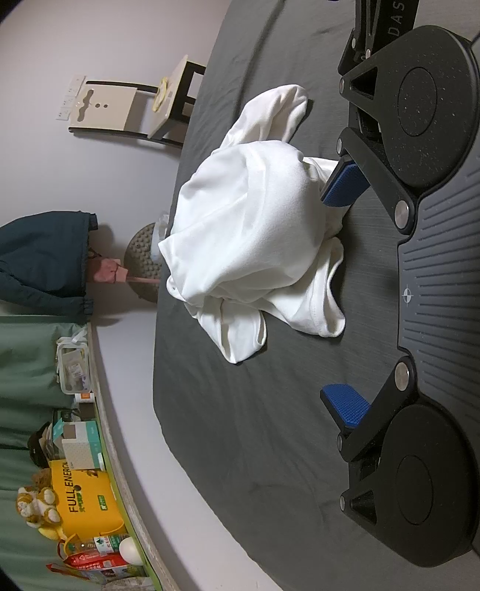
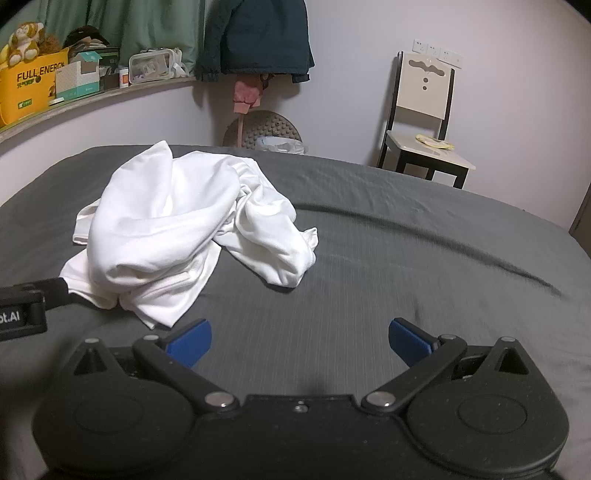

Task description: Fold clothes

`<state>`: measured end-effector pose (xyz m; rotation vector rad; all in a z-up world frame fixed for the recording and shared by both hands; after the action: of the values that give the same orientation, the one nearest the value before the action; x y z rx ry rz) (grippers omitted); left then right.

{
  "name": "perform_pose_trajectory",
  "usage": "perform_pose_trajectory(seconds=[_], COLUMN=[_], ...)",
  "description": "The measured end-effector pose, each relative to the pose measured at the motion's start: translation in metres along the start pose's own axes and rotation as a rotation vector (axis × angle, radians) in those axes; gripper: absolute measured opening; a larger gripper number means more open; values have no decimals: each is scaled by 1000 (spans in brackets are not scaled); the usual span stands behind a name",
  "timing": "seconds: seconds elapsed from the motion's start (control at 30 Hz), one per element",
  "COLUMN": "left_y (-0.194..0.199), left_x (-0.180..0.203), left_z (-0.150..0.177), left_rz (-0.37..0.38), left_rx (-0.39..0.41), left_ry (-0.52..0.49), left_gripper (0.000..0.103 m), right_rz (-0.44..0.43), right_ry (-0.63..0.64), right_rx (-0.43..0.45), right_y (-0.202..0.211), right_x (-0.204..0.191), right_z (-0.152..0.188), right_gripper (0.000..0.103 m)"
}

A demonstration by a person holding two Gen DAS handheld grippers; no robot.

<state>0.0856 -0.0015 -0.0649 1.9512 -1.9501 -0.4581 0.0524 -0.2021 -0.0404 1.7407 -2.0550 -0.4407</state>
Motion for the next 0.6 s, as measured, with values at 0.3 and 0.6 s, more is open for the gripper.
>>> perform_pose_trajectory(seconds=[0.3,0.6], left_y=[-3,-6], left_x=[1,-2], left_z=[2,3], left_rz=[-12,-3], left_rx=[-12,-37], left_ry=[-5,27], left_gripper=[103,103], right_rz=[-18,-40], right_ry=[9,16], right_rx=[-14,-17], right_y=[-6,-10], right_x=[-3,-7], right_z=[1,-3], right_gripper=[103,103])
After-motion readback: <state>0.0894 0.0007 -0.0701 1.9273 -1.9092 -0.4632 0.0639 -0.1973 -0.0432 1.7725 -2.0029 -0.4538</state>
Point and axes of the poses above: each gripper's, at about its wrist camera, not at the fingertips, and y roughly against the way its jaws point, x to its right, z to its underside, the point moved 10 cm from there along -y, roughly the way its jaws point, and after that the axes turned 10 degrees about x, right-handed, at the moved point
